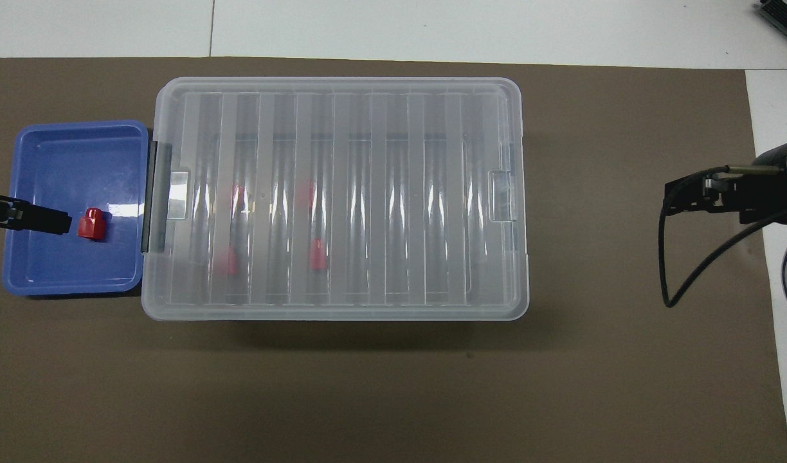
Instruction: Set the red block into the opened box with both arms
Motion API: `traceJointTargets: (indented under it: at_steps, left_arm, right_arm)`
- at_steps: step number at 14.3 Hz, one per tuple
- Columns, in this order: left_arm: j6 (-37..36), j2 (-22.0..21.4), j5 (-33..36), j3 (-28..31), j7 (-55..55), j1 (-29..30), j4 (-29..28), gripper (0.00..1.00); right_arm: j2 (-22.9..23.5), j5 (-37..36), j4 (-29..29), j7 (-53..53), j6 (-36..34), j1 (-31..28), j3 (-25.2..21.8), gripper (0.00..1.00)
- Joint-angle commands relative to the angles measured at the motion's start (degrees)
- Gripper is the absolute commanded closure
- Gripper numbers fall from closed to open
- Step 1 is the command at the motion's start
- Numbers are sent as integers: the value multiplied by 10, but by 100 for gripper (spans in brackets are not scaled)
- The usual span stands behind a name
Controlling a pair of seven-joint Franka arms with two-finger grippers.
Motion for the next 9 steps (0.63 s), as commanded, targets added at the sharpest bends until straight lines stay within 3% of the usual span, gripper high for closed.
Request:
traceJointTargets:
  at_steps: [1,7,9]
  left_arm:
    - [-4,-13,-7,2,-4,0,-12,0]
    - [-4,-13,-7,2,-5,0,-12,0]
    - [-4,-13,-7,2,-4,0,-13,0]
  right_arm:
    - [-14,-1,-15,6,4,-7,4,0]
    - [-14,3,-21,3,8,-8,3,0]
    - [-15,4,-32,10,43,-2,3,0]
